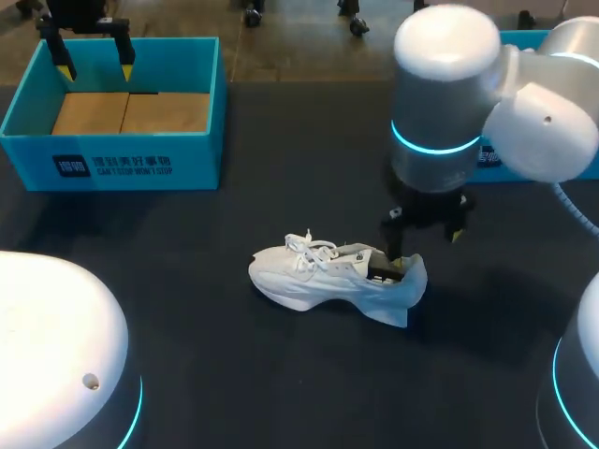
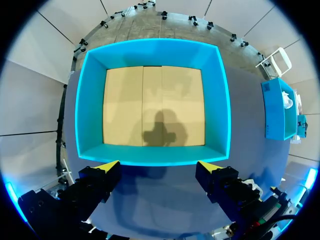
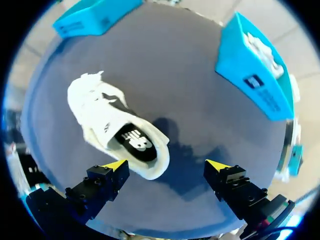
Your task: Take the shoe out of the shoebox, open the shoe tongue, remove and reinsert the insole, then place the shoe into the shoebox
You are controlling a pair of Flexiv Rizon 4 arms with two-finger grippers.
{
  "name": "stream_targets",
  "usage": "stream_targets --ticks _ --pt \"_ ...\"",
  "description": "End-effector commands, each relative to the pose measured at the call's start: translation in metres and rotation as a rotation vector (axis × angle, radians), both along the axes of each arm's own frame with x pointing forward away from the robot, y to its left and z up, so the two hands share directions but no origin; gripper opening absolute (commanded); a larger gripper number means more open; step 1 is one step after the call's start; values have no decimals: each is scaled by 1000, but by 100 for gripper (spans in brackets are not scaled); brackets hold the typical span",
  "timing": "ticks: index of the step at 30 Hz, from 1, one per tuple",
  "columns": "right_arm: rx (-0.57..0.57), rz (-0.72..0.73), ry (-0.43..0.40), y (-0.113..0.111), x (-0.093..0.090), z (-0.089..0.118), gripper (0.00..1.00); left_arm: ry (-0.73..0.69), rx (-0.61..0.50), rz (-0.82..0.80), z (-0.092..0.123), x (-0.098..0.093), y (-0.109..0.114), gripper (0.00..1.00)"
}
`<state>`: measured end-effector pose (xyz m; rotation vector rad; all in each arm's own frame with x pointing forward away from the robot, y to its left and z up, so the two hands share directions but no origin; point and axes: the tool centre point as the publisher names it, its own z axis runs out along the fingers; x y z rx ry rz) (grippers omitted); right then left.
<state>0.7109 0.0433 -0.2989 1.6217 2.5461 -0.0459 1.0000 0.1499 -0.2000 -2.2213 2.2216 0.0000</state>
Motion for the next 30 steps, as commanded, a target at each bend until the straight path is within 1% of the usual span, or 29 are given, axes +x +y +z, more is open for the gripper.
stream_targets --ticks 1,15,16,18,19,20,21,24,25,27,28,29,30 --pt "19 119 8 -11 -4 6 100 0 0 0 0 0 0 100" --pt "19 119 8 -11 -4 6 100 0 0 0 0 0 0 100" --pt "33 225 -23 -6 -4 7 100 0 0 0 0 0 0 100" --pt "47 384 -89 -5 -10 11 100 0 0 0 0 0 0 100" --pt "58 446 -104 -6 -12 12 100 0 0 0 0 0 0 100" --pt "68 574 -120 -7 -18 14 100 0 0 0 0 0 0 100" --pt "80 665 -142 -7 -22 15 100 0 0 0 0 0 0 100" --pt "75 899 -153 -8 -30 17 100 0 0 0 0 0 0 100" --pt "50 961 -169 -8 -31 17 100 0 0 0 0 0 0 100" --pt "72 1090 -177 -9 -33 16 100 0 0 0 0 0 0 100" --pt "59 1139 -193 -9 -33 16 100 0 0 0 0 0 0 100" --pt "83 1181 -180 -10 -33 16 100 0 0 0 0 0 0 100" --pt "84 1207 -172 -11 -32 16 100 0 0 0 0 0 0 100"
